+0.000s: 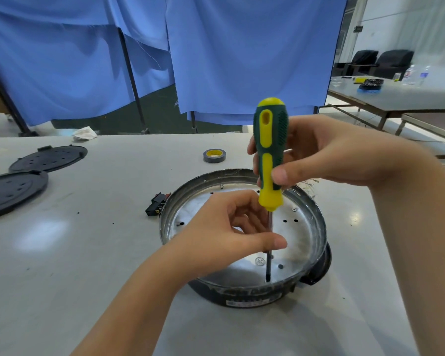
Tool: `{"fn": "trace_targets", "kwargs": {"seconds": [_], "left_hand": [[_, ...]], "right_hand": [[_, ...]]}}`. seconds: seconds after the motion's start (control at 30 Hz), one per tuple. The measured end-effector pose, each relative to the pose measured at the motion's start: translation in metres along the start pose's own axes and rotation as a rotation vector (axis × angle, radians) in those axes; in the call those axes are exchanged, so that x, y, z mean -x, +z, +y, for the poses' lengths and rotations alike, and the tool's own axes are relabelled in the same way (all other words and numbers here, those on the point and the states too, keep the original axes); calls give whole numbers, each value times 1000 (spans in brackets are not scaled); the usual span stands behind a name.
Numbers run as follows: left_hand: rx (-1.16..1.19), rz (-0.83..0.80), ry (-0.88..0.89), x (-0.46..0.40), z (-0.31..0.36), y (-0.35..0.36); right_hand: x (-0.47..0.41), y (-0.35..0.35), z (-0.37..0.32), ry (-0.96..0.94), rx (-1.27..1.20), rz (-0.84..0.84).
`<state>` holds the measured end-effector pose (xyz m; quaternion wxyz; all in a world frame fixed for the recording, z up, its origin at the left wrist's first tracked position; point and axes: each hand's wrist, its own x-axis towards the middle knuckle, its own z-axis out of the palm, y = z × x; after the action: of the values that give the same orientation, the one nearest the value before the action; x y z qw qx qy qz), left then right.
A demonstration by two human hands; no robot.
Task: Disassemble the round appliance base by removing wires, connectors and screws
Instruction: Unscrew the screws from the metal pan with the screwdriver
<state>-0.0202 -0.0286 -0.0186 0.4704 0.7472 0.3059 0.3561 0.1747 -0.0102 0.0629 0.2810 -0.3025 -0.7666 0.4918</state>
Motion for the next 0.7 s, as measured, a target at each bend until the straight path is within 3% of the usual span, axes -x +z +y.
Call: {"fn": "trace_targets", "kwargs": {"seconds": [0.17, 0.4, 0.6, 0.7], "left_hand": [[127, -118, -23, 3, 0, -3], [44, 26, 14, 0, -1, -1], [101, -118, -20, 2, -1, -3], [126, -101, -32, 3, -1, -3]], "right_hand": [[3, -2, 0, -7, 11, -20], [2, 0, -2, -15, -11, -41], [2, 1, -2, -23, -40, -45], [3, 0, -1, -21, -23, -73]]}}
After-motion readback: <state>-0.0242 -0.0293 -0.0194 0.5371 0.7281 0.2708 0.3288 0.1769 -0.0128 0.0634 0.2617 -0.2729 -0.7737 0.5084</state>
